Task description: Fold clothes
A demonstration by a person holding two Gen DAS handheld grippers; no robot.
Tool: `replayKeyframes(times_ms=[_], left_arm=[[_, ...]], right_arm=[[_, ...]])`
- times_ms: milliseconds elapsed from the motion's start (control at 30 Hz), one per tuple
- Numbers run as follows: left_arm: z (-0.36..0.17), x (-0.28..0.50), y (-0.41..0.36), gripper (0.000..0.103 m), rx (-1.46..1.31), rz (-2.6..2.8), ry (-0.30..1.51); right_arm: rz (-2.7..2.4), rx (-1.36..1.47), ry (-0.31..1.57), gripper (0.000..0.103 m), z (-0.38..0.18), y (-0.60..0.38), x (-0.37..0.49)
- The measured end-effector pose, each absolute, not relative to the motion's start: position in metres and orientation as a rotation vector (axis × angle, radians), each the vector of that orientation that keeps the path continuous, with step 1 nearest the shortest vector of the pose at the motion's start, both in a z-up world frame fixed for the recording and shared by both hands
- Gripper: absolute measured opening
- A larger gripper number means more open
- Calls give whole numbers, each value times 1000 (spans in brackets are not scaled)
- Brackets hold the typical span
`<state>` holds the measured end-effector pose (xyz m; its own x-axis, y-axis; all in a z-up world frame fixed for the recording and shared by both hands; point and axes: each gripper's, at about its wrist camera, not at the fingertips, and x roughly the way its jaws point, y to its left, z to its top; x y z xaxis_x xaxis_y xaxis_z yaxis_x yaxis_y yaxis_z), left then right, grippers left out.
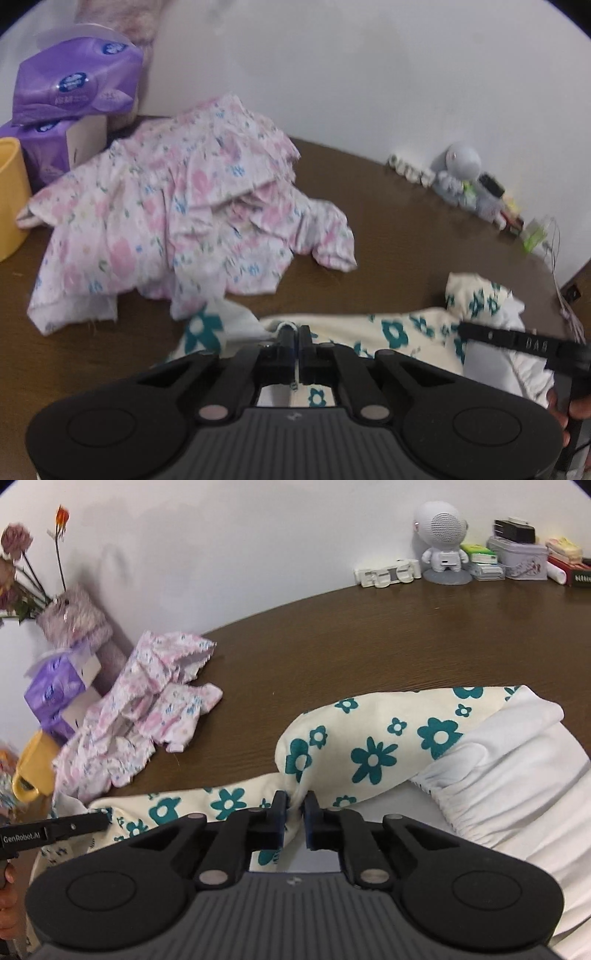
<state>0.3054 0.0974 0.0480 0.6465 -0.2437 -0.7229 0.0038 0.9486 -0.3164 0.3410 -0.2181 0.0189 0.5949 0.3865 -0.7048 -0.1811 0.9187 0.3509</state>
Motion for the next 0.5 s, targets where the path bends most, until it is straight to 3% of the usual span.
replayKeyframes(times_ms=[333, 433, 467, 500], left_arm=[[30, 316, 97, 1, -294, -110, 856], [31, 314, 100, 4, -314, -117, 855], [33, 311, 101, 6, -314, -122, 851], [36, 308, 102, 17, -307, -129, 847]], right_arm=[[336, 282, 861, 9, 8, -219, 341], [348, 279, 881, 17, 12, -221, 341], [358, 294, 879, 25, 15, -225, 339], [368, 309, 877, 28, 19, -230, 338]])
